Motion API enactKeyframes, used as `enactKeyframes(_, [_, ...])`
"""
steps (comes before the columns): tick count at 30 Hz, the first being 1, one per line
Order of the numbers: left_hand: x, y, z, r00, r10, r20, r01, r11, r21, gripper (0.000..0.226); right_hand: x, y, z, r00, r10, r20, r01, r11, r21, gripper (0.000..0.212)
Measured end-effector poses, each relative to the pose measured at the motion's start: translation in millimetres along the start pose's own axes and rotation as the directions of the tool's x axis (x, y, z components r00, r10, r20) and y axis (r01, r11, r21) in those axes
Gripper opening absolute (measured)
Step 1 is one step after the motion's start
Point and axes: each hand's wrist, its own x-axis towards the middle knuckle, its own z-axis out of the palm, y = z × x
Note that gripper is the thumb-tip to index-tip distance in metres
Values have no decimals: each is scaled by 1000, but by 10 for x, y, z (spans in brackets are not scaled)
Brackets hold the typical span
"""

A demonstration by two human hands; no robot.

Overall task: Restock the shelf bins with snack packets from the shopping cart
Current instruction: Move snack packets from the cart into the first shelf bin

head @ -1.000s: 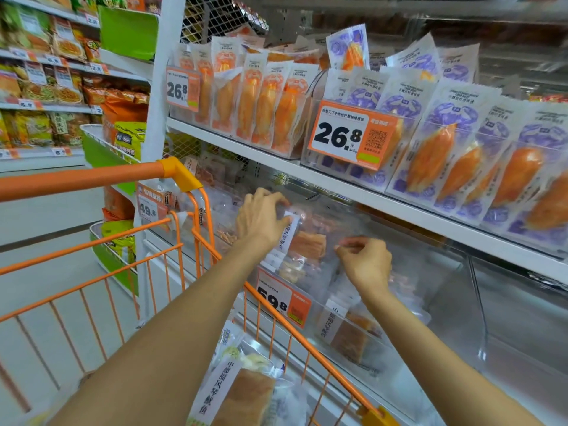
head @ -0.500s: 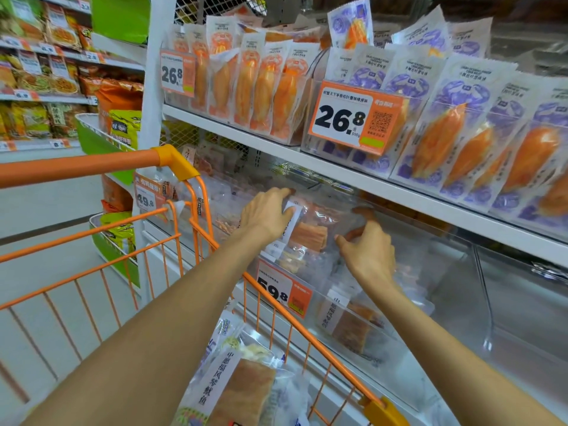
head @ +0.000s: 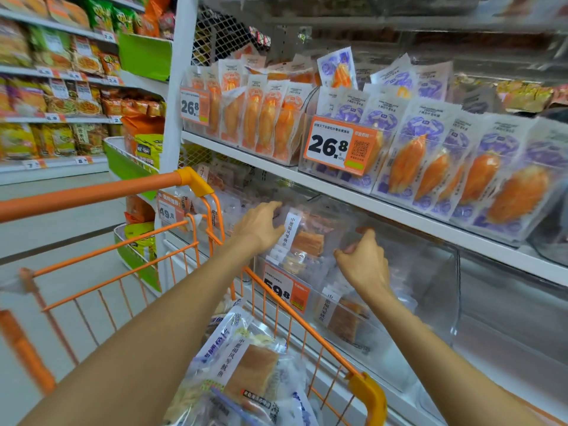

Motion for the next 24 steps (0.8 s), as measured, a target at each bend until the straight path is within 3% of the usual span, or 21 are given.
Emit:
enactKeyframes(5, [-742, -57, -216, 993, -93, 79, 97, 994, -49, 36, -452, -12, -175, 990, -79, 120, 66, 992, 109, 15])
enactKeyframes(8, [-1327, -198, -289, 973, -170, 159, 180, 983, -45, 32, -784, -27, -159, 956, -167, 243, 113, 969, 219, 25])
enactKeyframes(10, [-1695, -326, -301, 955, -246, 165, 248, 969, 7, 36, -971, -19, -93, 898, -219, 381, 124, 958, 258, 26])
enactKeyframes(13, [-2167, -454, -281, 922, -362, 137, 343, 928, 143, 38, -1268, -9, 90, 745, -269, 610, 192, 963, 190, 11])
enactKeyframes(18, [-2463, -478, -257, 901, -362, 240, 190, 826, 531, 33, -1589, -8, 290, 585, -207, 784, 480, 868, -129, 80])
enactKeyframes(22, [-2510, -487, -359, 877, -356, 323, 128, 821, 557, 42, -1510, -37, 270, 661, -101, 744, 359, 913, -195, 91])
enactKeyframes(23, [-2487, -510, -399, 869, -342, 357, 111, 839, 533, 44, -1462, -49, 246, 671, -88, 736, 292, 944, -154, 78])
enactKeyframes(24, [-2447, -557, -430, 863, -321, 390, 120, 880, 459, 45, -1417, -42, 224, 664, -115, 739, 251, 965, -75, 52])
